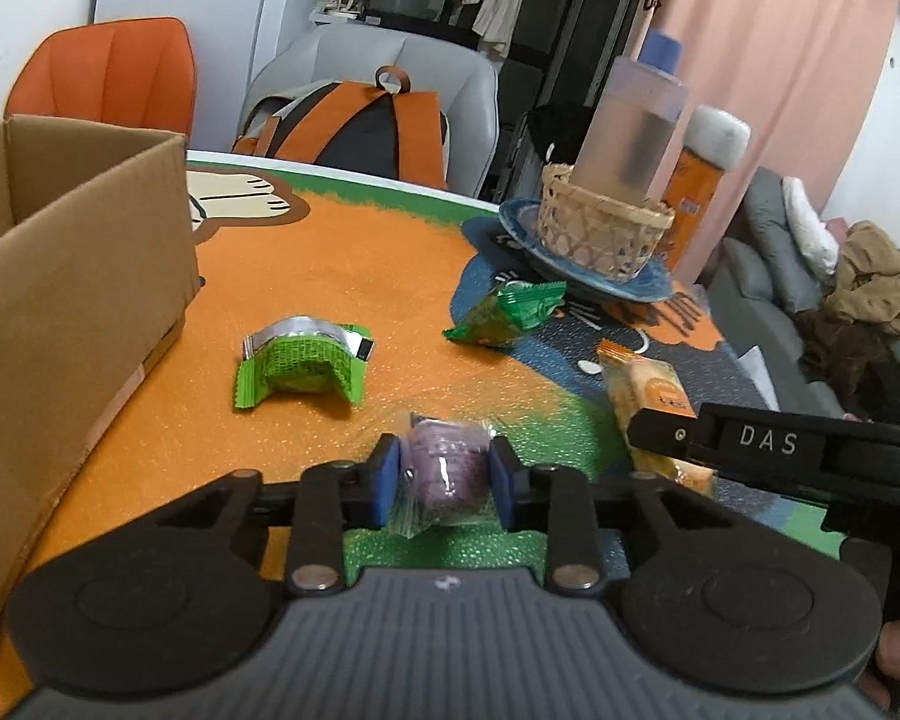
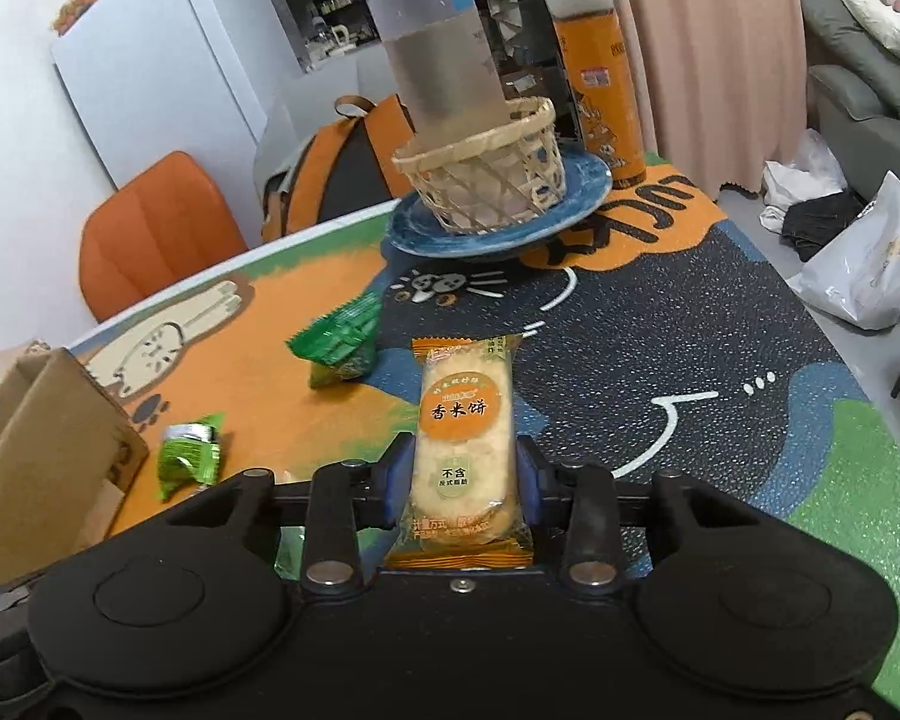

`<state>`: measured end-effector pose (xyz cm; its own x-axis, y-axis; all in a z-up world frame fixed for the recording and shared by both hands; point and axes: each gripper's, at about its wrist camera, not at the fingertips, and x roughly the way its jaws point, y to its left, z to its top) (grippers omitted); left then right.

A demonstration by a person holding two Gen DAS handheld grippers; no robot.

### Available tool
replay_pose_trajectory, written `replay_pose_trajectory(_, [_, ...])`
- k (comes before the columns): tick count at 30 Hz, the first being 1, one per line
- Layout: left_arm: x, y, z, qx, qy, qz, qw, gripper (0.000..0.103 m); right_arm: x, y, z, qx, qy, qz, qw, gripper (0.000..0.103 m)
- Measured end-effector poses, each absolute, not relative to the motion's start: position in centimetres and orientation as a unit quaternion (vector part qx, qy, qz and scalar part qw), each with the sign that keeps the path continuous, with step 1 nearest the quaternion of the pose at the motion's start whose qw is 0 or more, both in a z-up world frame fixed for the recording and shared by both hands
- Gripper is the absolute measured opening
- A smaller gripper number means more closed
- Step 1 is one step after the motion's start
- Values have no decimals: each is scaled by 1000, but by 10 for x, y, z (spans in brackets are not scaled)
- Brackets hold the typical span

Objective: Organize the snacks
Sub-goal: 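Carry the pink packet and cracker bar over the cardboard box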

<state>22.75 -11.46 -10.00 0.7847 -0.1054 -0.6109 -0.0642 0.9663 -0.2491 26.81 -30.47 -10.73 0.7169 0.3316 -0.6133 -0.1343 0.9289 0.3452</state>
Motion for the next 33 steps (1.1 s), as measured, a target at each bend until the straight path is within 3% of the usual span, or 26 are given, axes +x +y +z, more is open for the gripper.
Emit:
replay_pose_trajectory(8, [211,-104,-84,-139,310,-11,940,18,253,-297,-87,144,333,148,920,36])
replay_pose_trajectory(33, [171,-71,-33,-156,232,-3,960,14,232,-266,-56,147,305,186,923,36])
